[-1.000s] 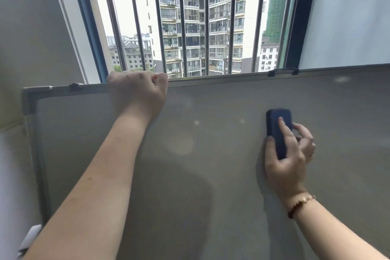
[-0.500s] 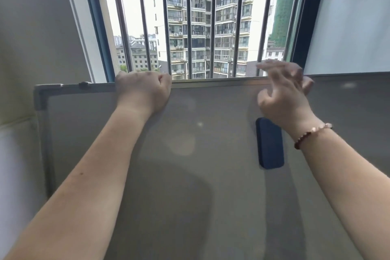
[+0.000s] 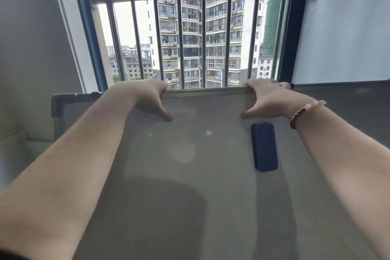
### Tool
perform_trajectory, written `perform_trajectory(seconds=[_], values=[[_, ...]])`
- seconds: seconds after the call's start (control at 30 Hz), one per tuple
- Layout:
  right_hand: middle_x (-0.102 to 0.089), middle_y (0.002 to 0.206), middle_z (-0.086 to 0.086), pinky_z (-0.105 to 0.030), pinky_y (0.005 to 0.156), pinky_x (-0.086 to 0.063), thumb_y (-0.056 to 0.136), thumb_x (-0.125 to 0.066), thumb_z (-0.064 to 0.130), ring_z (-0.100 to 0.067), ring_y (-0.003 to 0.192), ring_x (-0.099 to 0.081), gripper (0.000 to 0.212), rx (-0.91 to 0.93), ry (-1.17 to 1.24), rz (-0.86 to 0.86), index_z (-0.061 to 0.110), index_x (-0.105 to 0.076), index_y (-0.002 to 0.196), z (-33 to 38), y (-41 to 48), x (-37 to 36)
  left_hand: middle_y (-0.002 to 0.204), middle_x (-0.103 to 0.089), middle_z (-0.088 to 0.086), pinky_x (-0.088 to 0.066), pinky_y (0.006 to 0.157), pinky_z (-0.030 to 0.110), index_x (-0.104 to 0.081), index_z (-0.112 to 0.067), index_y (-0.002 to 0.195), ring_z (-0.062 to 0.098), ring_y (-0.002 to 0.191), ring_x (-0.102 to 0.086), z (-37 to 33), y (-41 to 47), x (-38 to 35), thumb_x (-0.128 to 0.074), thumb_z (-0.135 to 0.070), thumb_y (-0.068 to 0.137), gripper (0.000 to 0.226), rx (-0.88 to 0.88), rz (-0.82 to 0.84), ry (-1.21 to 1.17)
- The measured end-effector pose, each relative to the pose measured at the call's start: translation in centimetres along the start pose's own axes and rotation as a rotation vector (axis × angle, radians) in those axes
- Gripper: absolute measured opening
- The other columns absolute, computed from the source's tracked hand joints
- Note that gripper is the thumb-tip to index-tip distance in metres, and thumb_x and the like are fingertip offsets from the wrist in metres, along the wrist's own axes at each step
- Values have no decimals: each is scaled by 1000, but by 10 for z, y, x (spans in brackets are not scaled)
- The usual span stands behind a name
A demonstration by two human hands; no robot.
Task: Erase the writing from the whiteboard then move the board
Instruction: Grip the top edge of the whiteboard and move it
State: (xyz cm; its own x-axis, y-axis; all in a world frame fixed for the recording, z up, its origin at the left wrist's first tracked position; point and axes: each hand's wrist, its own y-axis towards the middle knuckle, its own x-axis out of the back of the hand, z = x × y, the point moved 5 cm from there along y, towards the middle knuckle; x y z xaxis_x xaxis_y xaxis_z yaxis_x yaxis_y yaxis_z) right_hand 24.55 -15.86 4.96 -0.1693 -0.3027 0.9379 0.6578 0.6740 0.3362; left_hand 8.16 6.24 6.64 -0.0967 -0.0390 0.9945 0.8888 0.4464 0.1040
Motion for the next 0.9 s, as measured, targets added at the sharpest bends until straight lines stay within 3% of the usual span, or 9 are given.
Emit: perform_trajectory(seconds=[0.1,0.23,0.37,0.5,0.67,0.8,0.9], values=[[-44,138,5,-40,99,-26,71,-73,53,-21,127,-37,77,-34,2,-5,29,-37,136,-11,10,0,105,-56,1,-48,86,38,-52,-15,108,23,92,-55,-8,21,-2,-81,-52,61,67,-38,-17,-55],[-46,140,3,-42,104,-24,73,-73,51,-23,130,-35,79,-78,-2,-40,29,-35,139,-30,22,-5,133,-51,5,-40,102,36,-42,-14,139,26,119,-50,-22,49,-5,-81,-47,67,88,-57,-60,-110],[-47,129,0,-62,113,-21,67,-78,50,-30,132,-28,76,-130,39,-55,25,-45,131,-62,37,-9,130,-55,5,-42,101,41,-48,-17,130,27,114,-53,-47,81,-8,-82,-53,60,86,-90,-75,-111],[-47,114,-1,-50,111,-29,62,-78,56,-30,122,-35,81,-112,33,-78,21,-49,128,-91,48,-10,130,-57,4,-43,100,41,-49,-19,128,28,115,-54,-72,113,-8,-80,-56,61,83,-116,-84,-34],[-52,109,-2,-58,107,-32,40,-57,68,-31,117,-36,90,-194,40,-89,30,-52,121,-129,61,-15,140,-51,2,-38,105,42,-44,-21,135,27,127,-48,-103,150,-8,-78,-58,64,87,-128,-106,40],[-49,114,-4,-55,109,-29,59,-71,56,-31,120,-31,77,-200,77,-91,27,-48,127,-146,64,-14,146,-47,1,-35,108,49,-39,-24,141,29,132,-45,-118,174,-9,-77,-62,61,96,-122,-91,101],[-47,120,-8,-43,106,-31,70,-75,45,-31,121,-30,71,-175,84,-87,20,-46,130,-151,72,-17,150,-42,1,-34,110,50,-35,-24,145,29,134,-42,-120,185,-10,-76,-63,61,101,-107,-63,128]])
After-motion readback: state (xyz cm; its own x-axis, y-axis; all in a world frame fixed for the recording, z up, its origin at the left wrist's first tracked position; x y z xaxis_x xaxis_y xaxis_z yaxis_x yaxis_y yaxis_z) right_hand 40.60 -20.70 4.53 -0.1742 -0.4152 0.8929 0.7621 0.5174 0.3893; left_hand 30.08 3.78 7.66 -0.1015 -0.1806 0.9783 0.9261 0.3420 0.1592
